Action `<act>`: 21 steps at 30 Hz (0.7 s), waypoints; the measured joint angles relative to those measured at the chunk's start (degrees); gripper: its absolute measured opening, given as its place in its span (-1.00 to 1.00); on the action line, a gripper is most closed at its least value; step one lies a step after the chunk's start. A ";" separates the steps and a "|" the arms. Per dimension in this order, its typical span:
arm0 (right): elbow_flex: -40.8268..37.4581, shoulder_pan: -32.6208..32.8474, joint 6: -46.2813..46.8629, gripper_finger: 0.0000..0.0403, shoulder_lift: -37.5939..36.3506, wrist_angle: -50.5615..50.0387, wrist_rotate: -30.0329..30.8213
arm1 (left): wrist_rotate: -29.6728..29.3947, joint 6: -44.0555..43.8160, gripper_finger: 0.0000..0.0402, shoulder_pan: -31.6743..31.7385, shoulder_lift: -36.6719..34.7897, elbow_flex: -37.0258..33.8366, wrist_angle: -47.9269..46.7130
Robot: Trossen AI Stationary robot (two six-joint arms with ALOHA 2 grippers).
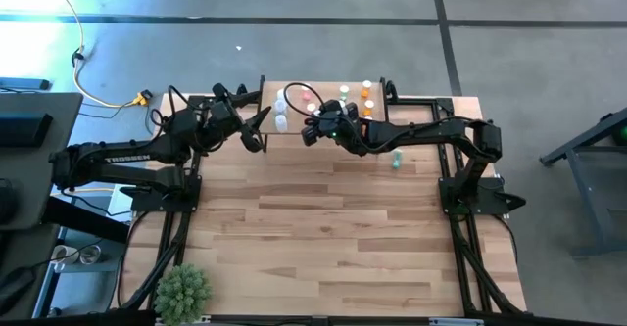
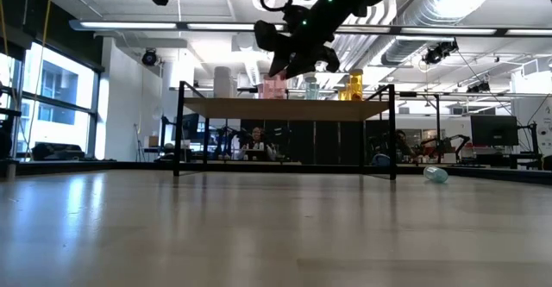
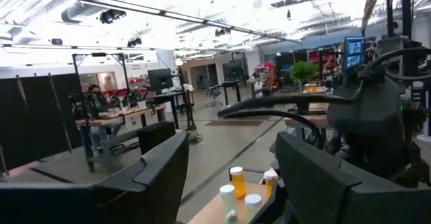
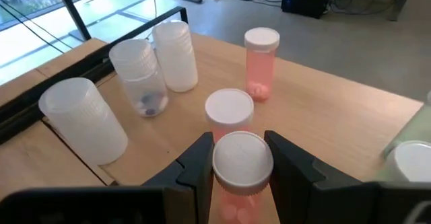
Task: Pick and place medicine bottles onto shelf by color
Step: Put the pink pill bottle on the shelf aligned with the other pink pill bottles
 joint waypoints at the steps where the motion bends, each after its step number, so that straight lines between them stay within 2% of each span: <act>1: 0.00 0.00 -0.33 -0.49 0.00 -0.02 0.28 | 0.02 -0.02 0.05 -0.02 -0.04 0.00 0.02; 7: 0.00 0.43 -0.46 -0.49 0.00 1.06 1.65 | 0.02 0.00 0.05 -0.02 -0.02 0.00 -0.03; 13: 0.00 2.45 -5.40 -0.49 0.22 4.34 2.68 | 0.00 0.67 0.05 -0.02 0.00 0.00 -1.70; 21: 0.00 0.62 -7.70 -0.49 0.31 3.91 2.03 | 0.02 2.99 0.05 -0.01 0.00 0.00 -1.71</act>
